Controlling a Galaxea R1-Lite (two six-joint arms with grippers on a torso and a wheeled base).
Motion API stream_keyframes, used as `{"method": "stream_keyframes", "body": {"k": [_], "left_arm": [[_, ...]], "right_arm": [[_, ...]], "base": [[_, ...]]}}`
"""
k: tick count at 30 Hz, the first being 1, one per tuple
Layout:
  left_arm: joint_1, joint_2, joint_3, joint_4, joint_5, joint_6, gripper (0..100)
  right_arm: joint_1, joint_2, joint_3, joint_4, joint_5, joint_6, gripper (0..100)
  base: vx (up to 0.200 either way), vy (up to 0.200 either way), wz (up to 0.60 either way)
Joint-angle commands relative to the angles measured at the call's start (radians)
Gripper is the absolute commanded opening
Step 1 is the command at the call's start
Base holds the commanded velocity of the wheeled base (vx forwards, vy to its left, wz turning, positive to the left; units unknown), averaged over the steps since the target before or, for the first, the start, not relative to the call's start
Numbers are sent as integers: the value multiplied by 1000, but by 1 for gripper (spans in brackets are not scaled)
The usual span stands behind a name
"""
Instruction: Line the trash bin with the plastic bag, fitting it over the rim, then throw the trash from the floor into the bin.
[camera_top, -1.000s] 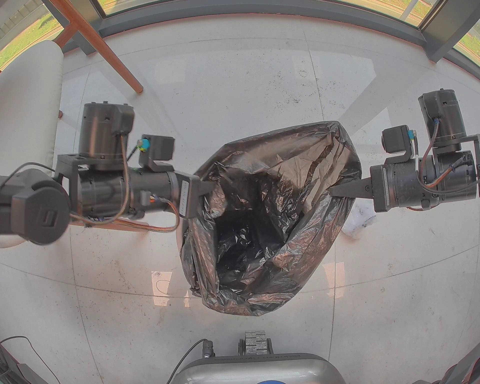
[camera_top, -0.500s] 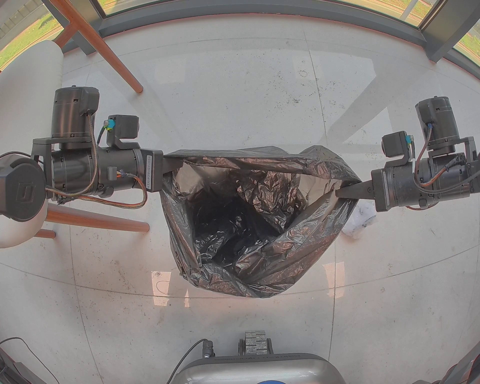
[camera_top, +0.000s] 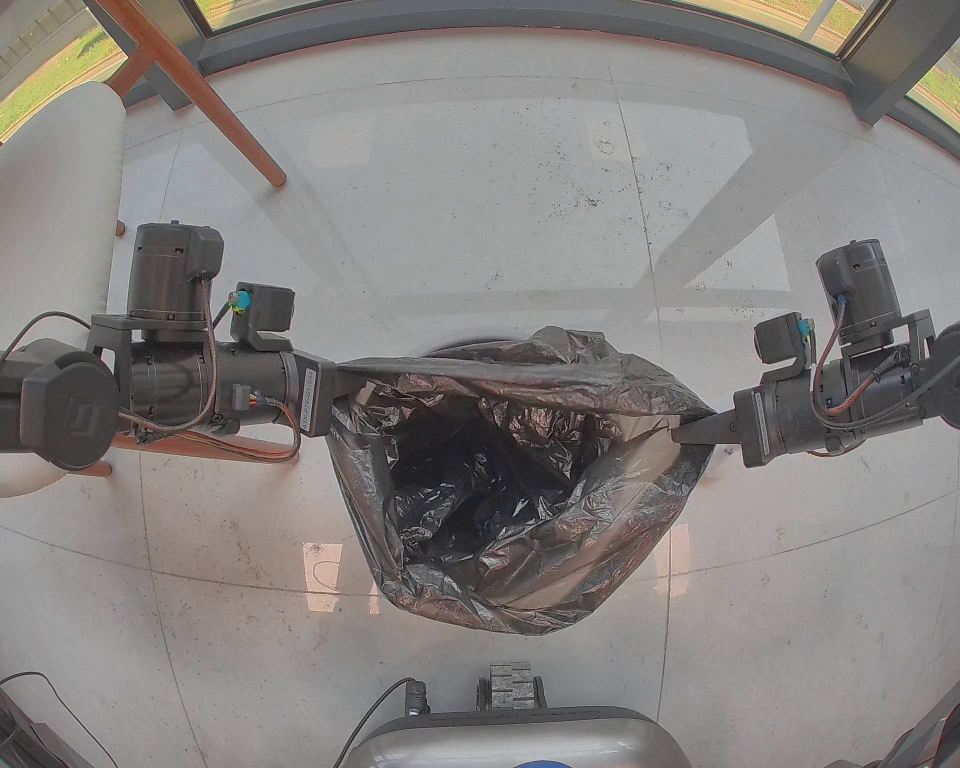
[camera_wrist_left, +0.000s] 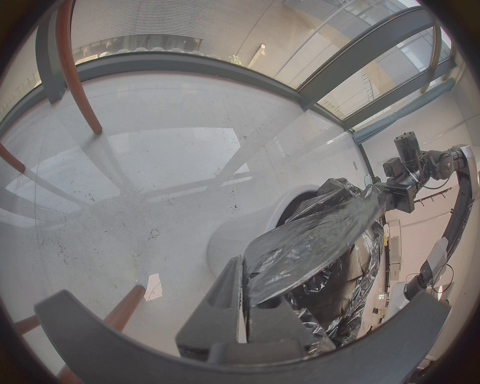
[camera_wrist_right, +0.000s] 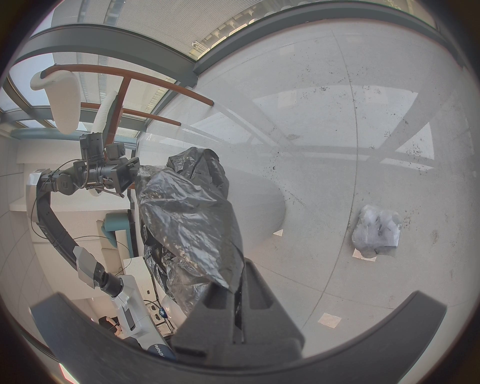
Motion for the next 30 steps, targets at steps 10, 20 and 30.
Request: {"method": "stream_keyframes", "body": {"k": [10,20,30], "left_arm": [[4,48,-113,-96,2,-64,0],[7,102,-119,-91,8,-61,0],[24,156,-131,-93,8,-58,0]], "right_arm": [[-2,80,-100,-47,21,11,0],[-9,166,-181,-47,20,16,0],[-36,246,-278,-38,21,29,0]], "base": [[0,0,0],[0,0,0],[0,0,0]]}}
